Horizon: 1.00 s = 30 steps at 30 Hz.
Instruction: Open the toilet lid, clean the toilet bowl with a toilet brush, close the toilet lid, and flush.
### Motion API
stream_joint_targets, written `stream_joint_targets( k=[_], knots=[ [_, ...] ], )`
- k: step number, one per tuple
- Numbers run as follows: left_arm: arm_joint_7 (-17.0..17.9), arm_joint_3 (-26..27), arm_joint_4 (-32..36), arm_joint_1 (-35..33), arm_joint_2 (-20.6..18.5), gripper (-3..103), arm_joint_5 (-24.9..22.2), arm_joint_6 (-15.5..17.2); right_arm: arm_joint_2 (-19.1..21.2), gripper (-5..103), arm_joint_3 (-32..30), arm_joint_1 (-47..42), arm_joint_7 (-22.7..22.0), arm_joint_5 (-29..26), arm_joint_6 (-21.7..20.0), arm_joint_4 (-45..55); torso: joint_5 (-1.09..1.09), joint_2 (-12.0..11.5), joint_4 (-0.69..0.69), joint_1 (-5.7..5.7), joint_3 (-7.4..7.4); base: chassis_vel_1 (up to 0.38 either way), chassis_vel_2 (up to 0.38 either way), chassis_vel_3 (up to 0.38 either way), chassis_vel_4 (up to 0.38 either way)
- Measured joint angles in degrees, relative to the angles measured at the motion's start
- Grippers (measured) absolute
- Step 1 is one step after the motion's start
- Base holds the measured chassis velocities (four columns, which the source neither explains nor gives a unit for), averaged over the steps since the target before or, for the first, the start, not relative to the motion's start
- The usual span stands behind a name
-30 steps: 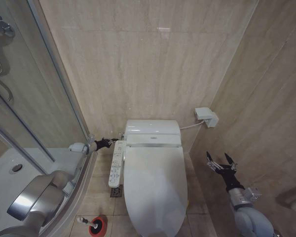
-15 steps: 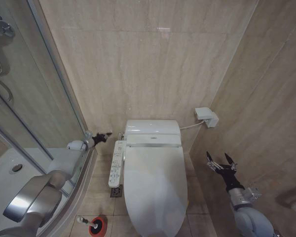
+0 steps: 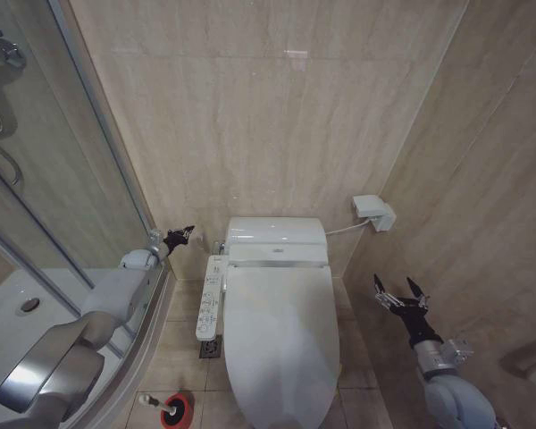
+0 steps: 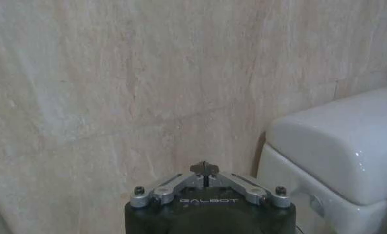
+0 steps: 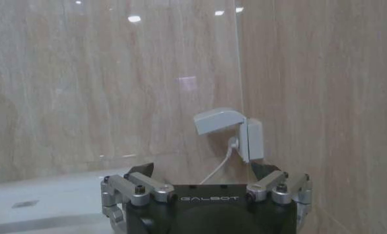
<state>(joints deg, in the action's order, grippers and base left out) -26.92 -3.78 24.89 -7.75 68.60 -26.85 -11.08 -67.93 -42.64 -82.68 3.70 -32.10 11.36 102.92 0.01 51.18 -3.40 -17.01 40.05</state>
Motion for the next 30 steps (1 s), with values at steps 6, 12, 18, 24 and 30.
stream_joint_targets(
  k=[6,12,18,24,30],
  knots=[
    [-0.3,-0.5,-0.1,0.0,0.4,0,0.0,-0.1,0.0,100,0.0,0.0,0.0,0.0,0.0,0.0,-0.01,0.0,-0.01,-0.04,0.01,-0.087,0.028,0.073,-0.041],
    [-0.7,-1.2,-0.1,0.3,0.5,0,0.0,-0.1,0.0,100,0.0,0.0,0.0,0.0,0.0,0.0,-0.01,0.0,-0.01,-0.01,0.00,-0.013,0.001,0.005,-0.005],
    [-0.9,-1.2,0.0,0.3,0.2,0,-0.1,-0.2,0.0,100,0.0,0.0,0.0,0.0,0.0,0.0,-0.01,0.0,0.00,0.00,0.00,0.000,0.000,0.000,0.000],
    [-1.1,-1.1,0.1,0.1,-0.4,0,-0.1,-0.3,0.0,100,0.0,0.0,0.0,0.0,0.0,0.0,-0.01,0.0,0.00,-0.03,0.01,-0.052,0.053,0.057,-0.055],
    [-1.5,-1.2,0.3,0.0,-0.4,0,-0.5,-0.5,0.0,100,0.0,0.0,0.0,0.0,0.0,0.0,-0.01,0.0,0.00,-0.04,0.01,-0.036,0.032,0.037,-0.030]
  ],
)
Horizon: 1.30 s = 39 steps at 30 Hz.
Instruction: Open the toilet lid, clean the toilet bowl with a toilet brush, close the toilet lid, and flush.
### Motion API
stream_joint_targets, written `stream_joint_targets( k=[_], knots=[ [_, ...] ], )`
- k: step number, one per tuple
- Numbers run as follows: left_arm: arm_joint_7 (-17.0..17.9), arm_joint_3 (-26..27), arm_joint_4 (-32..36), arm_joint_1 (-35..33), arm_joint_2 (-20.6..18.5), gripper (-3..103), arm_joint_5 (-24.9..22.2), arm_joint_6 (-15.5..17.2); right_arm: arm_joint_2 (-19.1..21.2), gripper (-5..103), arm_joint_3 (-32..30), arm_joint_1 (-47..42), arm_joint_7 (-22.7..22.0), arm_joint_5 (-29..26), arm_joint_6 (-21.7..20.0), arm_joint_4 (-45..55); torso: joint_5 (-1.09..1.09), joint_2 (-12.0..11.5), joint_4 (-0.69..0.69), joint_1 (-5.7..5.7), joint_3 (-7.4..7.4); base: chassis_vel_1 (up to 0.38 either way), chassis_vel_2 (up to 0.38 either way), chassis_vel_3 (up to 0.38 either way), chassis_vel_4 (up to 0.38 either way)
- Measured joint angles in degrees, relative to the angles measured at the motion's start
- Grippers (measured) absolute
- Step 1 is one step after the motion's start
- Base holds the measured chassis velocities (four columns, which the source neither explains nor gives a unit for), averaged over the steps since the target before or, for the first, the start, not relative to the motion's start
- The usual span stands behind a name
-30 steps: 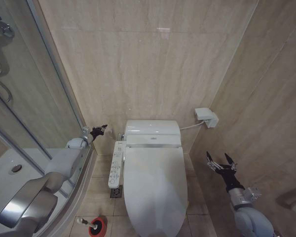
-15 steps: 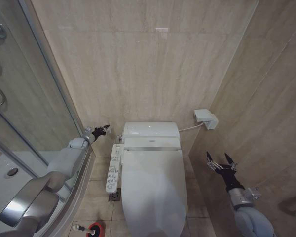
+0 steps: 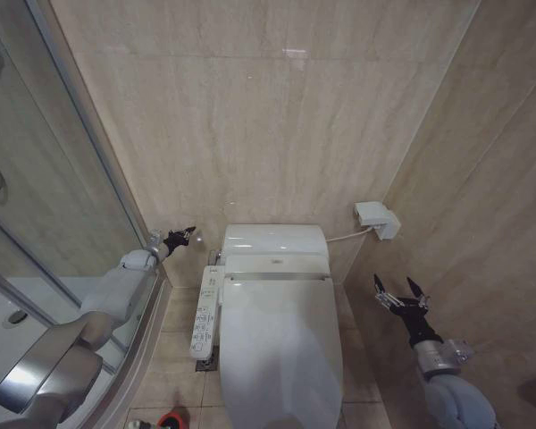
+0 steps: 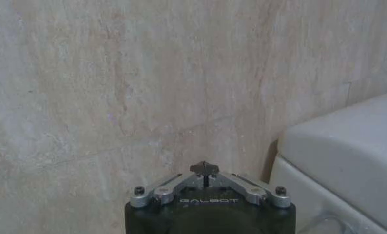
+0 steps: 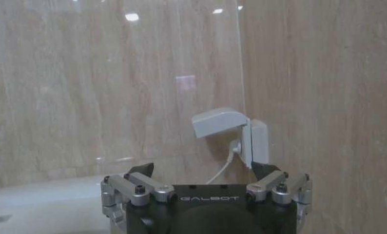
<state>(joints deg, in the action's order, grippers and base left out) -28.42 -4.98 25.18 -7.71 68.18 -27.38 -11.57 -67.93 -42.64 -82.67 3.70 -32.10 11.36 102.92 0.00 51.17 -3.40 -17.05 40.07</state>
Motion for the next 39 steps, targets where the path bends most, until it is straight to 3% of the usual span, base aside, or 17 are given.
stream_joint_targets(
  k=[3,7,21,39],
  knots=[
    [-1.7,-0.1,-0.3,0.2,0.3,0,-1.2,-0.8,0.0,100,0.0,0.0,0.0,0.0,0.0,0.0,0.01,0.0,0.01,0.02,-0.01,0.000,0.000,0.000,0.000],
    [-6.3,-1.4,-0.5,-0.2,0.9,0,-2.4,-2.6,0.0,100,0.0,0.0,0.0,0.0,0.0,0.0,0.00,0.0,-0.02,0.04,-0.01,0.000,0.000,0.000,0.000],
    [-14.7,-2.9,-3.1,-1.8,2.2,0,-0.1,-4.9,0.0,100,0.0,0.0,0.0,0.0,0.0,0.0,0.00,0.0,0.00,0.02,-0.01,0.000,0.000,0.000,0.000],
    [-19.1,-0.7,-6.5,-1.6,2.8,0,4.2,-3.8,0.0,100,0.0,0.0,0.0,0.0,0.0,0.0,-0.03,0.0,0.01,0.04,-0.03,0.000,0.000,0.000,0.000]
  ],
)
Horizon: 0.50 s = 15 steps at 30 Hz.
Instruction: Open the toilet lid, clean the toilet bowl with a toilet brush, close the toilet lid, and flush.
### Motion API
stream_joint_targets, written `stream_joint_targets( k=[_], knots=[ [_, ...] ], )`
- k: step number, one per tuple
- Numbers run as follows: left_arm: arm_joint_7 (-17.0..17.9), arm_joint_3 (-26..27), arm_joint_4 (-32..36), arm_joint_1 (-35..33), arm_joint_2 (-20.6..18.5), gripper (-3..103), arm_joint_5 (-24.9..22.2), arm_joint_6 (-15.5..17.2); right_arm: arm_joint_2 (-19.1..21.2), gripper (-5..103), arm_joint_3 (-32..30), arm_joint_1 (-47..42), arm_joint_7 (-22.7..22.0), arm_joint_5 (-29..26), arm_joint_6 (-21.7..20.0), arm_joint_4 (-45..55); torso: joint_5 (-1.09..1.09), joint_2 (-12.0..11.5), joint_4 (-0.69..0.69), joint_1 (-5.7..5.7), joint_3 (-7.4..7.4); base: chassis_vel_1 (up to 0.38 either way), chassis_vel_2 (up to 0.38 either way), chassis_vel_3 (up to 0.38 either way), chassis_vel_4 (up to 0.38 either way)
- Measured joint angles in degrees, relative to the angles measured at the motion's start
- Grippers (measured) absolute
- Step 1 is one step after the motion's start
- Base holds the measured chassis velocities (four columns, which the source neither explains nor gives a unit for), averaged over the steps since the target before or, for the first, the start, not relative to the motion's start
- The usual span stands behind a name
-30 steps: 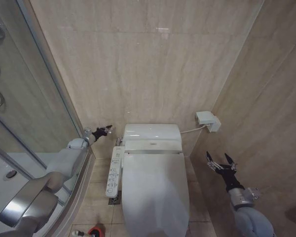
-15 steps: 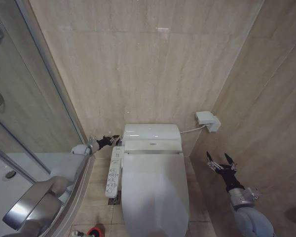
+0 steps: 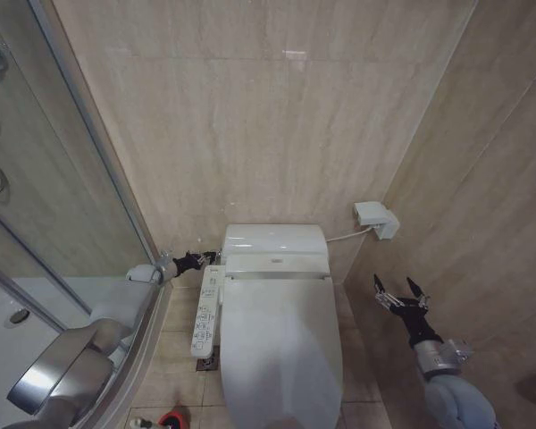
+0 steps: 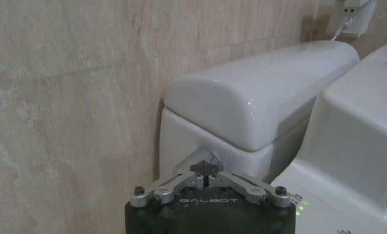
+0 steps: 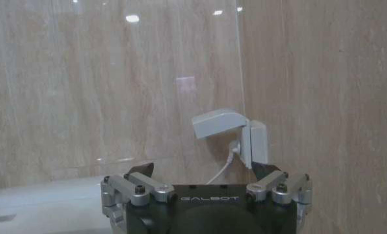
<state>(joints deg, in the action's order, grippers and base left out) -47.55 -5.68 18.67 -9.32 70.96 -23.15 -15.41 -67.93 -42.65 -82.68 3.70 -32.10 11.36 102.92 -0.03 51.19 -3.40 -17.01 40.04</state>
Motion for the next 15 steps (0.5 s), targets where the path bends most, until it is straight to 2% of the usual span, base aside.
stream_joint_targets(
  k=[3,8,9,11,12,15],
  knots=[
    [-0.5,0.0,-0.1,-0.1,0.1,0,0.3,0.2,0.0,100,0.0,0.0,0.0,0.0,0.0,0.0,0.00,0.0,0.00,0.00,0.00,0.000,0.000,0.000,0.000],
    [-3.3,-0.1,0.0,-0.4,-0.2,0,1.3,0.6,0.0,100,0.0,0.0,0.0,0.0,0.0,0.0,0.02,0.0,-0.01,-0.01,0.02,0.000,0.000,0.000,0.000],
    [-4.0,-0.1,0.0,-0.7,-0.3,0,1.7,0.7,0.0,100,0.0,0.0,0.0,0.0,0.0,0.0,0.00,0.0,0.04,-0.01,0.03,0.000,0.000,0.000,0.000],
    [-4.2,0.0,0.1,-1.0,-0.4,0,1.8,0.7,0.0,100,0.0,0.0,0.0,0.0,0.0,0.0,0.07,0.0,0.03,-0.03,0.04,0.000,0.000,0.000,0.000],
    [-4.2,0.0,0.1,-1.1,-0.4,0,1.8,0.7,0.0,100,0.0,0.0,0.0,0.0,0.0,0.0,0.08,0.0,-0.03,-0.03,0.03,0.000,0.000,0.000,0.000],
    [-4.3,0.2,0.2,-1.4,-0.6,0,1.8,0.7,0.0,100,0.0,0.0,0.0,0.0,0.0,0.0,0.00,0.0,-0.02,-0.03,0.03,0.000,0.000,0.000,0.000]
  ],
)
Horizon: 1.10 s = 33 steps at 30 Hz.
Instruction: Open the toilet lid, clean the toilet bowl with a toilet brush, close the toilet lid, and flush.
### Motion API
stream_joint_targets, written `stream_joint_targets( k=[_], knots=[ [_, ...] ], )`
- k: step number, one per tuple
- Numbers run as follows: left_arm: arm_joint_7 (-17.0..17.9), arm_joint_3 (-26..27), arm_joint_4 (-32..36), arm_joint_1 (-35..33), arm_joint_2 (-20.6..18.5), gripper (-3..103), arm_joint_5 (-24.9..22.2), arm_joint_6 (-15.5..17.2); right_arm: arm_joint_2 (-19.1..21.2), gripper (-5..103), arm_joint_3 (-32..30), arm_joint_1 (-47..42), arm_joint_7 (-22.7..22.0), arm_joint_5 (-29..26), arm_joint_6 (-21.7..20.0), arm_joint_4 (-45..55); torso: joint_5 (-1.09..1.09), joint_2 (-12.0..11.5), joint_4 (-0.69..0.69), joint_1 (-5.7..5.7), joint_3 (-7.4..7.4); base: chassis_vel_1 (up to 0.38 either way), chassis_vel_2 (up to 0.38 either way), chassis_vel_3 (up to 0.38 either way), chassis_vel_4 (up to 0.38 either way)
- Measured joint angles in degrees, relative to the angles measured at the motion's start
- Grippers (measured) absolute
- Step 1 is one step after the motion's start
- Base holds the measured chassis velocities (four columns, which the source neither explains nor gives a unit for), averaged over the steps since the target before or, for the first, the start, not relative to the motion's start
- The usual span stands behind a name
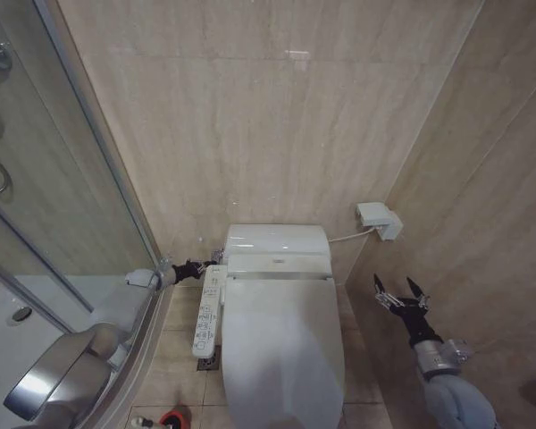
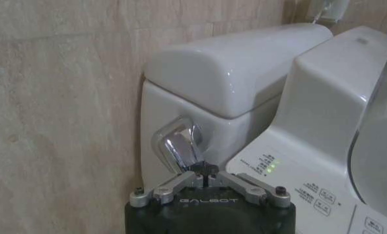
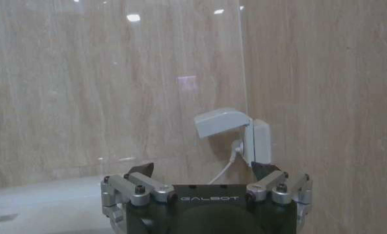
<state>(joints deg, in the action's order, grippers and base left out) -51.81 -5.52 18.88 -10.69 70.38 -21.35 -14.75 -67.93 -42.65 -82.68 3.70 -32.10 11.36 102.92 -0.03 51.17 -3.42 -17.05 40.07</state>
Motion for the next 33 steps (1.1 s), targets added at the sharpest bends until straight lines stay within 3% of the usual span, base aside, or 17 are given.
stream_joint_targets(
  k=[14,20,33],
  knots=[
    [0.2,-0.1,-0.1,0.4,0.0,0,0.1,0.0,0.0,100,0.0,0.0,0.0,0.0,0.0,0.0,0.03,0.0,0.02,0.01,-0.01,0.000,0.000,0.000,0.000],
    [4.1,-0.2,-0.3,0.7,0.2,0,0.5,0.1,0.0,100,0.0,0.0,0.0,0.0,0.0,0.0,0.03,0.0,-0.01,0.02,-0.01,0.000,0.000,0.000,0.000],
    [5.0,0.1,0.1,0.7,-0.6,0,0.6,0.1,0.0,100,0.0,0.0,0.0,0.0,0.0,0.0,0.03,0.0,0.02,0.02,-0.01,0.000,0.000,0.000,0.000]
  ],
)
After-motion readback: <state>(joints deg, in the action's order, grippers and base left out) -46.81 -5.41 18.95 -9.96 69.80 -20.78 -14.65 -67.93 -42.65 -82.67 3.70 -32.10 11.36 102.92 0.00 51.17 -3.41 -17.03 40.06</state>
